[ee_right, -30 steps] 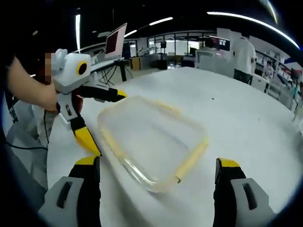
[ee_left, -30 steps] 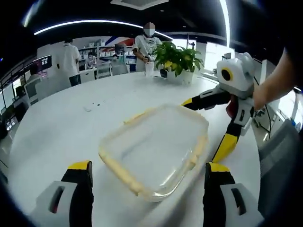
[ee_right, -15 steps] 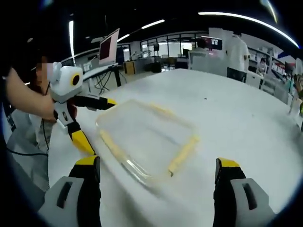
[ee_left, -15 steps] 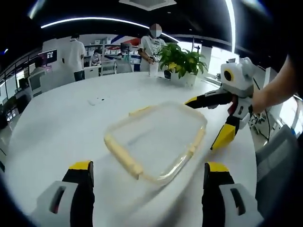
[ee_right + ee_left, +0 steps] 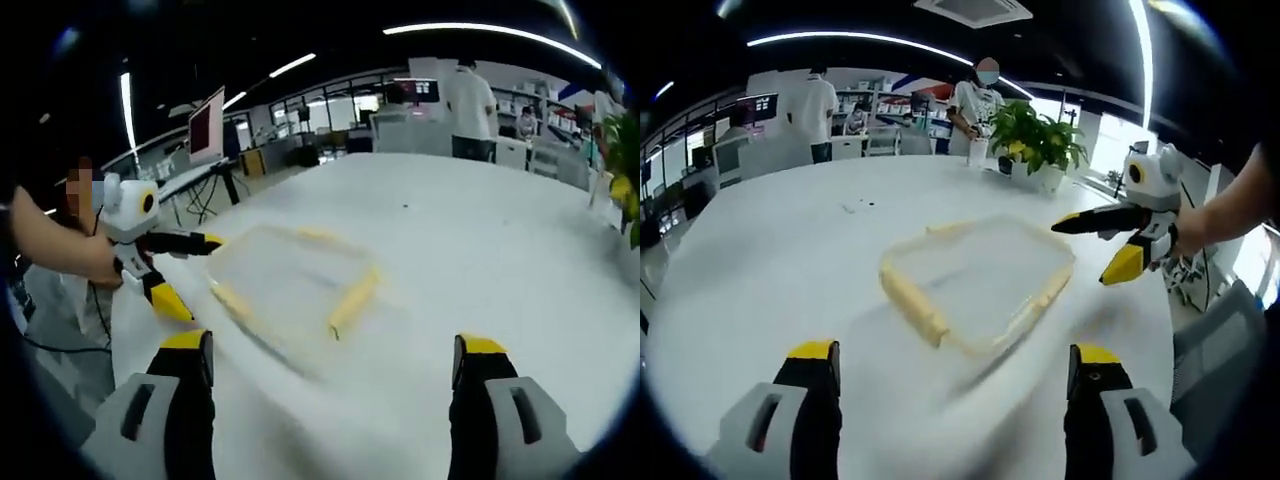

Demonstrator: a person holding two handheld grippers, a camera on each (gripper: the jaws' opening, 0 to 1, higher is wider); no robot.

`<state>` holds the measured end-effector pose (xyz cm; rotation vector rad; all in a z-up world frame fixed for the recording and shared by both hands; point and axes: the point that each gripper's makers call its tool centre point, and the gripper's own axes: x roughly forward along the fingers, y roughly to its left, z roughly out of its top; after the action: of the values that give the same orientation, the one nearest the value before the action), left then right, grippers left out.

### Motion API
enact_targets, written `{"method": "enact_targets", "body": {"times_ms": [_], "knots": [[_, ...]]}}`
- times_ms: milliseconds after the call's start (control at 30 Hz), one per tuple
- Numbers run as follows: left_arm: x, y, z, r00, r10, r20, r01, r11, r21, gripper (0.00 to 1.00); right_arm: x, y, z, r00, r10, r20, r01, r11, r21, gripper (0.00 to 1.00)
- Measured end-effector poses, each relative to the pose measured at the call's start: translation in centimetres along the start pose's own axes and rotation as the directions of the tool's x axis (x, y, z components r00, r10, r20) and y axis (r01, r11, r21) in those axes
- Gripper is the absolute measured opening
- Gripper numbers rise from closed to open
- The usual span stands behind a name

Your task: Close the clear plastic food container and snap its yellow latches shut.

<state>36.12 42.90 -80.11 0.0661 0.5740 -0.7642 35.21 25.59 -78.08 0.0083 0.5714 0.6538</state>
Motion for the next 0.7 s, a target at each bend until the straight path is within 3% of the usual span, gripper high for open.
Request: {"method": "enact_targets", "body": {"times_ms": [300,700], "knots": [[-1.9,-0.1,-1.2,1.000,0.020,0.012,-0.019,0.998,-0.067,0.90,-2.4,-0.2,-2.0,1.000,-0.023,-0.014,0.024,0.999,0.030,0.96],[-4.9,-0.5,-1.6,0.997,0.056,0.058,-0.047,0.987,-0.153,0.89,-5.2,1.3,-1.9,1.000,-0.007,0.020,0.006,0.999,0.044,0.95]]}}
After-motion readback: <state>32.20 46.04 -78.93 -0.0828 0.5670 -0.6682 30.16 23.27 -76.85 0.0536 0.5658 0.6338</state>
